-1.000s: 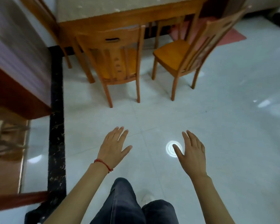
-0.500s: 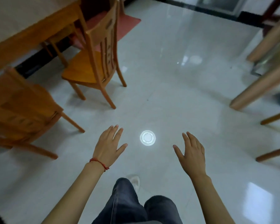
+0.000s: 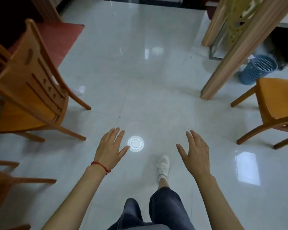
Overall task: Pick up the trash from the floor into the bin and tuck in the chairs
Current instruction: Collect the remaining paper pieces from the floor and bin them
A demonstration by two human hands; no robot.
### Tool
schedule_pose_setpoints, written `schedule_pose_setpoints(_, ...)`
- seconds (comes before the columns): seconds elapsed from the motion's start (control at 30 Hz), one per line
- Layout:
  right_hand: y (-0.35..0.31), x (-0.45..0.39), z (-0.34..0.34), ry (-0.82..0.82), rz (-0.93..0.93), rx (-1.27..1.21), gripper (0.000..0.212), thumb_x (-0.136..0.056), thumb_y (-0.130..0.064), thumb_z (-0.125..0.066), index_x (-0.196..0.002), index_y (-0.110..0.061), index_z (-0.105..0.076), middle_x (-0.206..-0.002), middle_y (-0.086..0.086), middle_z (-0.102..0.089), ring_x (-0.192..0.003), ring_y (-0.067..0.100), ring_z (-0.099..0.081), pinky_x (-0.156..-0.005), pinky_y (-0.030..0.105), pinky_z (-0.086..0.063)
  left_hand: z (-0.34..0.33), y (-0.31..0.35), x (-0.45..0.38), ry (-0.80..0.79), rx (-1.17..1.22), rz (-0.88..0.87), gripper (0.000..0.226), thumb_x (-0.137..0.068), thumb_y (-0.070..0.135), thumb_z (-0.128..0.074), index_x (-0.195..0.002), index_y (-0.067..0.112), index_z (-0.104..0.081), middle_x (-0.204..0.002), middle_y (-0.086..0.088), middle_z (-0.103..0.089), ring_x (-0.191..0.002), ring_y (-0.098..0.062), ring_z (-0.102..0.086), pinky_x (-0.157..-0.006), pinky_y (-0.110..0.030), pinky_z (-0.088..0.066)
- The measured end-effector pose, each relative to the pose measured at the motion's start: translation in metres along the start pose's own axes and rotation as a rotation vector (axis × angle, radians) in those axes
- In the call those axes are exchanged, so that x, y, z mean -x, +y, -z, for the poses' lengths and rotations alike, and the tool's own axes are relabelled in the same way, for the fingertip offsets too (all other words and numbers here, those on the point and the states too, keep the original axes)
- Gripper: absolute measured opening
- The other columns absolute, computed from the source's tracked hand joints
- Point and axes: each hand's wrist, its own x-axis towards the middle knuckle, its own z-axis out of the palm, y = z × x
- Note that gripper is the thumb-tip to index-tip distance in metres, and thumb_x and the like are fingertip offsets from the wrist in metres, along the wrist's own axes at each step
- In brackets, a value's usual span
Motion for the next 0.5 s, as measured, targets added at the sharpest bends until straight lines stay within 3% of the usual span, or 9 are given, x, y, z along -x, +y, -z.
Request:
schedule_pose_setpoints(0.17,0.030,-0.102,0.010,-0.016,0.014,0.009,0.055,-0.086,-0.036,-0.059,-0.130,-0.006,-0.046,-0.137,0.016,-0.046,-0.126,0.033,-0.041,-0.102,0.046,-0.031,0.011,0.021,-0.108,0.002,0.003,0.007,0.079,-0.092,0.059,-0.011,-0.121,0.001,-0.056,-0.122,-0.021,-0.057,-0.113,-0.037,-0.054,-0.091,-0.047,-0.043)
schedule_pose_setpoints(0.5,0.059,-0.303,0.037,-0.020,0.077,0.008,0.054,-0.089,-0.039,-0.055,-0.130,-0.004,-0.046,-0.136,0.017,-0.046,-0.126,0.033,-0.041,-0.101,0.046,-0.032,0.044,0.044,-0.290,0.034,0.034,0.025,0.078,-0.093,0.058,-0.012,-0.122,-0.001,-0.054,-0.124,-0.023,-0.056,-0.113,-0.039,-0.053,-0.091,-0.049,-0.043)
